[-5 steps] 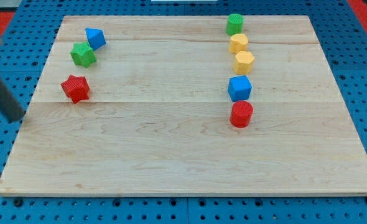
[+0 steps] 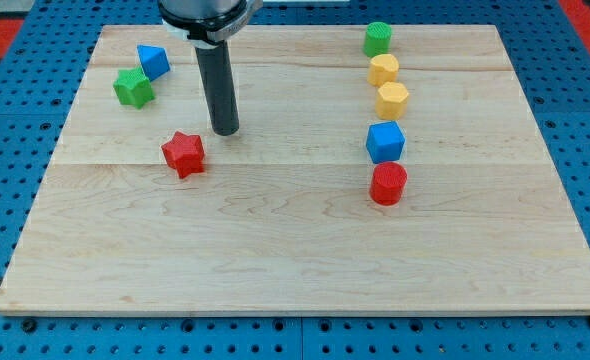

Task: Move the red star towards the bottom side

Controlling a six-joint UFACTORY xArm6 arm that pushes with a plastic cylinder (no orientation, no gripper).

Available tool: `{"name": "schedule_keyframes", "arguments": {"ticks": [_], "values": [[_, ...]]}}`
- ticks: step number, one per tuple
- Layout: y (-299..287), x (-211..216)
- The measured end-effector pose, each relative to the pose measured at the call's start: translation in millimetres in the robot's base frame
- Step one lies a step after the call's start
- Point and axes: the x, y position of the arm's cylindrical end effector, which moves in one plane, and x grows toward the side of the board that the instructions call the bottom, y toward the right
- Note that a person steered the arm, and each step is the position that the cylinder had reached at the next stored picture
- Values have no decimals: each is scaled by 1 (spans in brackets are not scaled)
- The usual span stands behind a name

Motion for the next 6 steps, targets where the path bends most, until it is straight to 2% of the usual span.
{"name": "schedule_keyframes", "arguments": {"ticks": [2,3,4,6], "values": [[-46,7],[-46,41],[-18,67],[-90,54]]}}
